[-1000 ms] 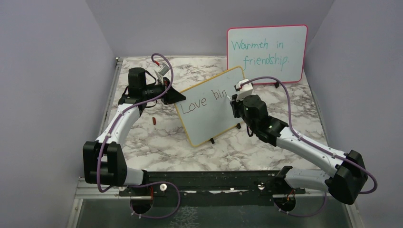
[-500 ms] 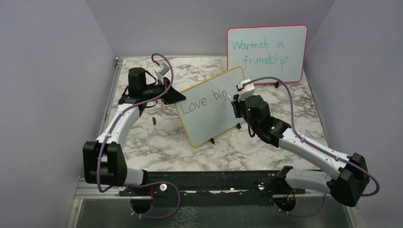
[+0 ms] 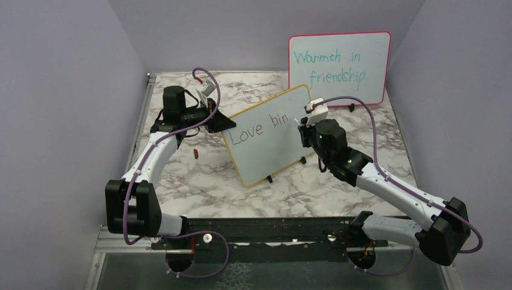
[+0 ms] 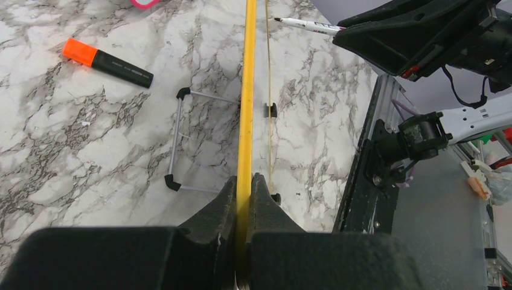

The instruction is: Write a sentence on the whiteboard

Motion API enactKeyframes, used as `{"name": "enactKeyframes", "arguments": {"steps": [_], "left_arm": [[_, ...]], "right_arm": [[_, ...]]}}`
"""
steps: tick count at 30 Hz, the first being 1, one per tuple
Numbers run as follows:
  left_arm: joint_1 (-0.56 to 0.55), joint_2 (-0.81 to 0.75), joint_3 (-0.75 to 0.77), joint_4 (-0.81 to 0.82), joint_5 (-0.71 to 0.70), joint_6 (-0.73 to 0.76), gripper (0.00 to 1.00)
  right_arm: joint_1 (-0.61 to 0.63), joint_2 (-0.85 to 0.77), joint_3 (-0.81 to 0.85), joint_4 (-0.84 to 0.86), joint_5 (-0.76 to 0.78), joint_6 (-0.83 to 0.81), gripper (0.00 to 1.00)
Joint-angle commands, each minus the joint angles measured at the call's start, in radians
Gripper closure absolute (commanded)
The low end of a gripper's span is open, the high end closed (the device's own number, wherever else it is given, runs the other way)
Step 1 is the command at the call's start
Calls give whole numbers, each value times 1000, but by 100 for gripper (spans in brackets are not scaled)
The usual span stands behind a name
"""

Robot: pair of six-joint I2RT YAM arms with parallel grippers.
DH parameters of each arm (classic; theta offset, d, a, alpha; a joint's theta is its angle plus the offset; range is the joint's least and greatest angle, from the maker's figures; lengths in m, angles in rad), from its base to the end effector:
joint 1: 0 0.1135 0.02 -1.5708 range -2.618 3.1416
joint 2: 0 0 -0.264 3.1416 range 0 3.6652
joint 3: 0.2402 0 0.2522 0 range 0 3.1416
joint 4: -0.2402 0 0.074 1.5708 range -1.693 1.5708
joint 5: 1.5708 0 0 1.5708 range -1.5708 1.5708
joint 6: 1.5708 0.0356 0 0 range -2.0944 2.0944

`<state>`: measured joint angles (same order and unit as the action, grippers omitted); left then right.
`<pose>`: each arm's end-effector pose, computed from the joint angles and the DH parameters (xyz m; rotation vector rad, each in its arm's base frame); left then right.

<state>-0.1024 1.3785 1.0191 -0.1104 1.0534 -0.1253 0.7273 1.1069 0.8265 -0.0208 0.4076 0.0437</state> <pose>0.2969 -0.0616 0.3012 0.6437 1.8708 -1.2064 0.2004 0.1595 0.3078 -0.3506 1.8160 0.1562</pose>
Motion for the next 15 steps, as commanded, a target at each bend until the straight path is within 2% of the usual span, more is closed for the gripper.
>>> {"name": "enactKeyframes", "arguments": {"steps": [1, 15], "left_arm": [[-28, 36, -24, -91, -113, 109, 100], [-29, 39, -23, -91, -111, 110, 100]], "right_arm": [[-11, 4, 25, 13, -21, -10, 99], [-17, 18, 32, 57, -49, -13, 99]]}}
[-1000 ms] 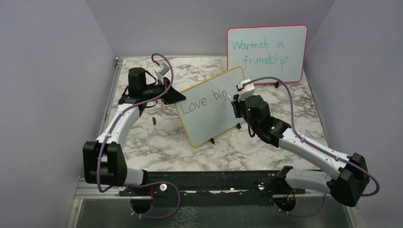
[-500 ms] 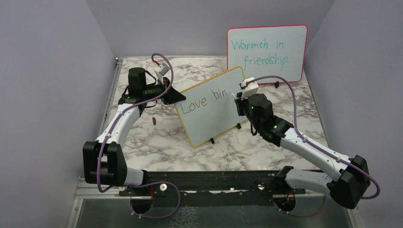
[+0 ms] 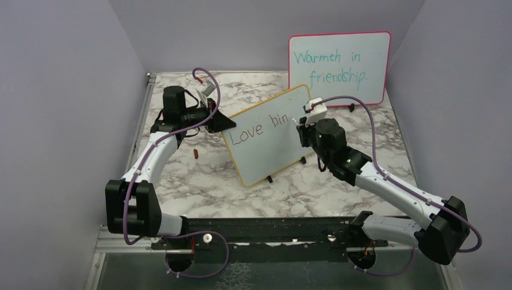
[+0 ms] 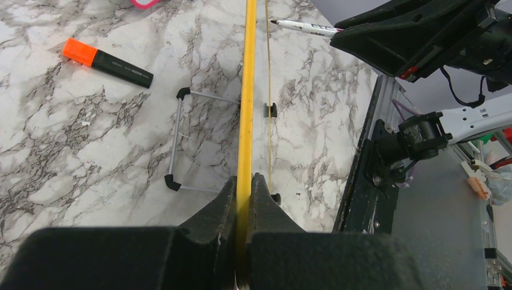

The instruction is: Write a sentence on the whiteboard

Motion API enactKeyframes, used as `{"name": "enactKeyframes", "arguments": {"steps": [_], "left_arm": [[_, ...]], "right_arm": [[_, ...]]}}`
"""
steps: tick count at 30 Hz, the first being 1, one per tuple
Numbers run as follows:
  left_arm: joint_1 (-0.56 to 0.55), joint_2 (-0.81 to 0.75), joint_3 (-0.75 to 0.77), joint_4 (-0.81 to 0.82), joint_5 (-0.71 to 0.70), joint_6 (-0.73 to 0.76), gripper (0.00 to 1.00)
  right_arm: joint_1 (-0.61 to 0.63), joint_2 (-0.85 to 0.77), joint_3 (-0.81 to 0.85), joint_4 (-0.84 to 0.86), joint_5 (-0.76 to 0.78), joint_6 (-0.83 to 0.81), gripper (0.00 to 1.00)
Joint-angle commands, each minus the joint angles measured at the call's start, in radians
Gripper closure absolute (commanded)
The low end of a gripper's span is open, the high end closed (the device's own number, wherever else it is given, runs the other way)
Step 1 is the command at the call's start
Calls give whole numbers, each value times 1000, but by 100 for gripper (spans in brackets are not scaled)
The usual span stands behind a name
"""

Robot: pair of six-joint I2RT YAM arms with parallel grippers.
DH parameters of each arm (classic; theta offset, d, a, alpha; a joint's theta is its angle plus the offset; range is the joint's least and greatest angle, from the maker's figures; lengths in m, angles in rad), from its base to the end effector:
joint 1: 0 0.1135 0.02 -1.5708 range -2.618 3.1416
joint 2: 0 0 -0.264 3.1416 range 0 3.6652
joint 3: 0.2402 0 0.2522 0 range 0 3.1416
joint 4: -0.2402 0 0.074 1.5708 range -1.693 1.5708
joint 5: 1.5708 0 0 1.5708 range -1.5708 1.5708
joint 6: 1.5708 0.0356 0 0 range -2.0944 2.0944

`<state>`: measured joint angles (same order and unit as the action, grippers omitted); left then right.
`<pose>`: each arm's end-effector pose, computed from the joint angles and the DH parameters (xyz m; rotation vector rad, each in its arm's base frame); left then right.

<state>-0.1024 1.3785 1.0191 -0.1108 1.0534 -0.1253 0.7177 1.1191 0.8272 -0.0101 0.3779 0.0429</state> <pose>0.2969 -0.0616 0.3011 0.6435 1.8711 -1.2066 0.2037 0.1604 0.3061 -0.3641 1.8184 0.1755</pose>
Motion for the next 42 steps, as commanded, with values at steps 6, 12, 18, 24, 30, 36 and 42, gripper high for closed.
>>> {"name": "enactKeyframes", "arguments": {"steps": [6, 12, 18, 24, 30, 36, 42], "left_arm": [[-28, 42, -23, -90, -110, 110, 100], [-28, 42, -24, -90, -110, 110, 100], [-28, 44, -24, -90, -107, 110, 100], [-28, 44, -24, -90, -108, 110, 100], [-28, 44, -22, -90, -108, 111, 100], [-28, 42, -22, -93, -110, 112, 100], [-28, 41, -22, -94, -111, 113, 100]], "right_arm": [[-9, 22, 36, 64, -8, -18, 99], [-9, 38, 37, 84, -2, -20, 99], [-11, 45, 35, 91, 15, -23, 99], [-14, 54, 36, 99, -5, -23, 99], [-15, 56, 40, 109, -27, -24, 99], [-15, 54, 49, 106, -47, -26, 99], [-15, 48, 52, 87, -73, -23, 99]]}}
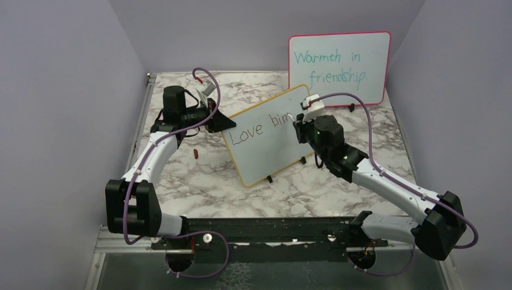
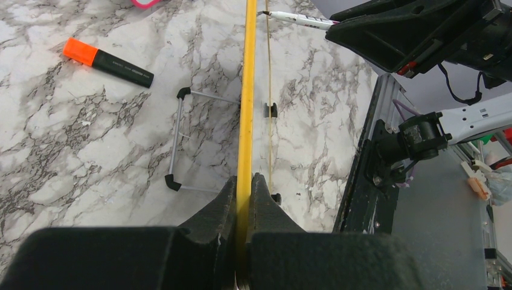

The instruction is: Write a sentence on the whiteboard

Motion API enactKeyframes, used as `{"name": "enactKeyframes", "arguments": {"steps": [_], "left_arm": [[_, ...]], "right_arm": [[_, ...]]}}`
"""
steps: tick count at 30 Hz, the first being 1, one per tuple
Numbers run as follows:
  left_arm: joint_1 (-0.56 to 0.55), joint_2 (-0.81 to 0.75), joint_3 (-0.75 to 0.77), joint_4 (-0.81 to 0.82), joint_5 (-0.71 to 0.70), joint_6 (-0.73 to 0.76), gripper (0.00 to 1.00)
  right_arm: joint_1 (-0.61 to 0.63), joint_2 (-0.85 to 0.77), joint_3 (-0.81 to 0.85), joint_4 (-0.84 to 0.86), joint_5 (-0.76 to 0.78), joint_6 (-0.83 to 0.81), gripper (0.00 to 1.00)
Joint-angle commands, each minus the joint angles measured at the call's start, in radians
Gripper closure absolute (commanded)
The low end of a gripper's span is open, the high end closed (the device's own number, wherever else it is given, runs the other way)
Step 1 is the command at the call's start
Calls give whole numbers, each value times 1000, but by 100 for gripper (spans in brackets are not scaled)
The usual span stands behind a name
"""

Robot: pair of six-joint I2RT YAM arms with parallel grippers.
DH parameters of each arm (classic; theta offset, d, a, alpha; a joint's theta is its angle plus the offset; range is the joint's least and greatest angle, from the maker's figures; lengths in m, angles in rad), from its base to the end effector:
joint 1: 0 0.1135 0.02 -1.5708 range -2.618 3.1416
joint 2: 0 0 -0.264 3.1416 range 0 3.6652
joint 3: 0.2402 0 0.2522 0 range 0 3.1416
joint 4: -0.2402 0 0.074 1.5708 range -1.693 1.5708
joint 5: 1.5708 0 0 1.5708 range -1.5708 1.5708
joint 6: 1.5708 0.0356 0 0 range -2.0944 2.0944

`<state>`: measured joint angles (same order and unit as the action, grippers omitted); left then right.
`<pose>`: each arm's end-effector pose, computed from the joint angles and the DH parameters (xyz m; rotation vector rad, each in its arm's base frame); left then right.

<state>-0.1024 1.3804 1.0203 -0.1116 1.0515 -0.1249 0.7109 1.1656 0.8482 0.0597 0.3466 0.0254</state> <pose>0.2973 -0.0616 0.3009 0.6420 1.8730 -1.2051 0.2135 0.1679 0.3093 -0.3765 1.7782 0.2053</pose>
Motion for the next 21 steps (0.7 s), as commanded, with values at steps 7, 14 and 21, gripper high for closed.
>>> {"name": "enactKeyframes", "arguments": {"steps": [7, 14, 21], "left_arm": [[-28, 39, -23, -93, -110, 113, 100], [-28, 39, -22, -94, -110, 113, 100], [-28, 41, -22, -94, -110, 113, 100]], "right_arm": [[-8, 1, 31, -20, -37, 4, 99], [-8, -17, 10, -54, -22, 18, 99], [-8, -32, -3, -87, -20, 25, 99]]}}
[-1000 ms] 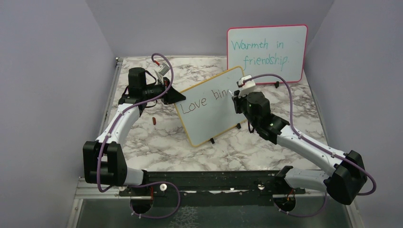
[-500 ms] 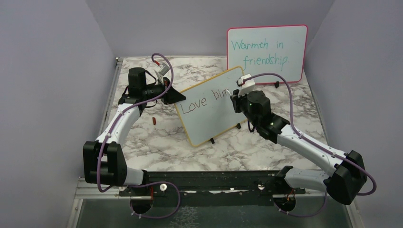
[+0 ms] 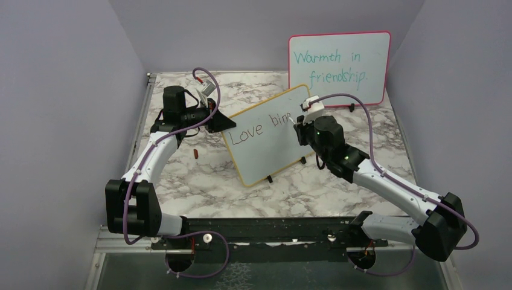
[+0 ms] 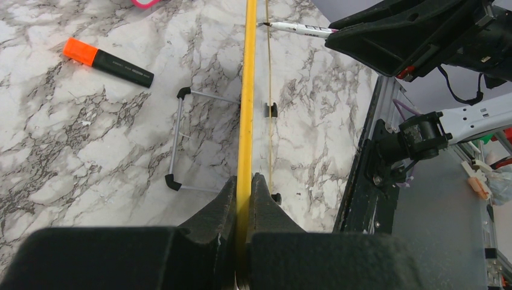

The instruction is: Write a sentence on the whiteboard

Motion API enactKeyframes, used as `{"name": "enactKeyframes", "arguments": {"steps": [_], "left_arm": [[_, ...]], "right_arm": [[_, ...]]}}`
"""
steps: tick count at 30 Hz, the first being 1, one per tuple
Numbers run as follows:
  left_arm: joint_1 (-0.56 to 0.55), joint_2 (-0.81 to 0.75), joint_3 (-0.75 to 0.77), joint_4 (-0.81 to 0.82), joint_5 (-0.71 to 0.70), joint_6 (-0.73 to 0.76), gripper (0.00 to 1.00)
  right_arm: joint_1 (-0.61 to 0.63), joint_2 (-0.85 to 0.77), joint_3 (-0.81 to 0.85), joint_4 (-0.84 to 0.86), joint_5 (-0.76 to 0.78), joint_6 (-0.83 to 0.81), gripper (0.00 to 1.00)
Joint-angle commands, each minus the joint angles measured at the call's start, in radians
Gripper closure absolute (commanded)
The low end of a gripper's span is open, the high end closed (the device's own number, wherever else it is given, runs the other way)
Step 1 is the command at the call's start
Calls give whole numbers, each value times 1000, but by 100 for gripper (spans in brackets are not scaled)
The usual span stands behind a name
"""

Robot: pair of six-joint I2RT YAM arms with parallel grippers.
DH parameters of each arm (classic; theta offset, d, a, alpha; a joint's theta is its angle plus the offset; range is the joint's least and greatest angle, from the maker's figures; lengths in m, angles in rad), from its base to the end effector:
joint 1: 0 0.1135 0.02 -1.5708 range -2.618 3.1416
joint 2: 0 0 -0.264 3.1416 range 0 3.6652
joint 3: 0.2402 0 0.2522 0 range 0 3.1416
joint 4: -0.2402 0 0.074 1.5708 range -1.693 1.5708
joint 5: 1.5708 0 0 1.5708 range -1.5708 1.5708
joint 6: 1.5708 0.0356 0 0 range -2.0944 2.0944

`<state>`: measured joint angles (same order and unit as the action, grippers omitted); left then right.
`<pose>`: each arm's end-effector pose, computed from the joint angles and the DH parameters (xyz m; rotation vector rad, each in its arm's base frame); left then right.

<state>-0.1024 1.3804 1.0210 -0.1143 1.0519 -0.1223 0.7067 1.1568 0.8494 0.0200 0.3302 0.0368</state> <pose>0.2973 -0.0616 0.3009 0.6436 1.8733 -1.2047 0.2118 0.1657 0.3077 -0.3871 1.8066 0.2130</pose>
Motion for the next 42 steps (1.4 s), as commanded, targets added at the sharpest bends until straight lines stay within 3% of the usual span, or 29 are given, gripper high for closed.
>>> {"name": "enactKeyframes", "arguments": {"steps": [1, 42], "left_arm": [[-28, 40, -22, -91, -111, 110, 100], [-28, 39, -22, -91, -110, 110, 100]], "right_arm": [[-4, -25, -4, -51, -4, 16, 99], [-6, 2, 26, 61, 65, -15, 99]]}}
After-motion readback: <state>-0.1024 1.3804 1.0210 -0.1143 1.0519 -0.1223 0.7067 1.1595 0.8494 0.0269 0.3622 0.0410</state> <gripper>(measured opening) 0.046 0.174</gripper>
